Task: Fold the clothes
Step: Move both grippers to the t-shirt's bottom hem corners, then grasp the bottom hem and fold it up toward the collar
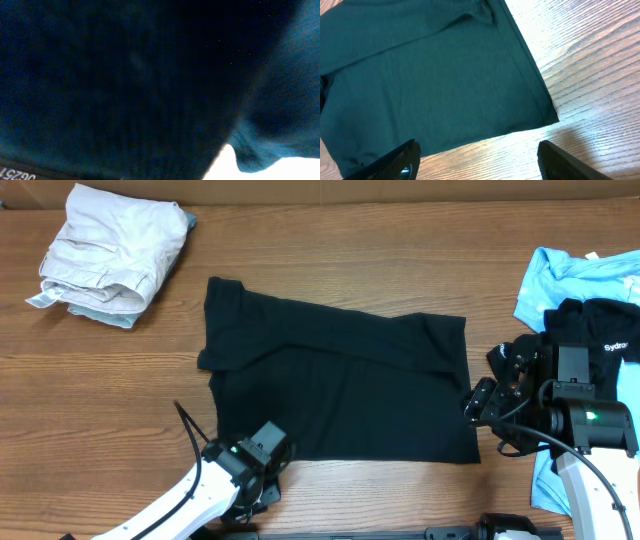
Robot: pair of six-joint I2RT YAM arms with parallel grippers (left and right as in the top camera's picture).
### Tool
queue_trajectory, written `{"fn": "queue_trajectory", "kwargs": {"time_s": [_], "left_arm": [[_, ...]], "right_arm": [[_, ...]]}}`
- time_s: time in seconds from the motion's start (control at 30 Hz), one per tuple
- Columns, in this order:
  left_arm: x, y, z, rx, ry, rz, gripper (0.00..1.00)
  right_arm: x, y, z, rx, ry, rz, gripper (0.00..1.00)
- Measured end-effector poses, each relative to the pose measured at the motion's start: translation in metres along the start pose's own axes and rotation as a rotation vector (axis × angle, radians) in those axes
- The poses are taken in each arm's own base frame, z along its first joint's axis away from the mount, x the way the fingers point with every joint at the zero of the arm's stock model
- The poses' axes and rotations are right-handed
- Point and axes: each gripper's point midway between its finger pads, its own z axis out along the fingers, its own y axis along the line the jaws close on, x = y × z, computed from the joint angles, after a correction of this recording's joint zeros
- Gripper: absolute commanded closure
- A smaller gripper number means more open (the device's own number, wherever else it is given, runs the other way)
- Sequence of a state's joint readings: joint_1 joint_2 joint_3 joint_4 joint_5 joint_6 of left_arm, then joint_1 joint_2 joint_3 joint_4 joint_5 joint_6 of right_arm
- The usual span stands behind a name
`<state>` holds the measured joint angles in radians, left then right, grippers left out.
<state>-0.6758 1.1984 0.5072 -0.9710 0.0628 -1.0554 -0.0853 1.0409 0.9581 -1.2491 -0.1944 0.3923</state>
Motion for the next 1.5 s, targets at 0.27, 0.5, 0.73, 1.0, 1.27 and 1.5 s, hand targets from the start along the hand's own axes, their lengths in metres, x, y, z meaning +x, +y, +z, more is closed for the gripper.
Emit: {"fn": "queue_trajectory", "kwargs": {"time_s": [0.27, 0.5, 0.73, 1.0, 1.27, 1.5], "left_arm": [[-0.061, -0.031, -0.056, 0.127, -0.153, 0.017, 0.96], [-0.106, -0.035, -0.124, 0.192, -0.280, 0.040, 0.96], [-0.115, -0.034, -0.139, 0.194, -0.318, 0.092, 0.96], [-0.117, -0.031, -0.140, 0.177, -0.332, 0.103, 0.96], [-0.119, -0.029, -0.140, 0.165, -0.341, 0.104, 0.96], [-0.121, -0.027, -0.140, 0.153, -0.351, 0.101, 0.96]], "right_arm": [[0.011, -0.004, 0.008, 0.005, 0.044, 0.064, 0.31], [0.045, -0.023, 0.041, 0.052, 0.170, 0.201, 0.30], [0.063, -0.033, 0.065, 0.133, 0.190, 0.282, 0.30], [0.066, -0.051, 0.099, 0.265, 0.175, 0.340, 0.30], [0.061, -0.057, 0.118, 0.325, 0.177, 0.381, 0.55], [0.068, -0.065, 0.128, 0.382, 0.223, 0.403, 0.49]]}}
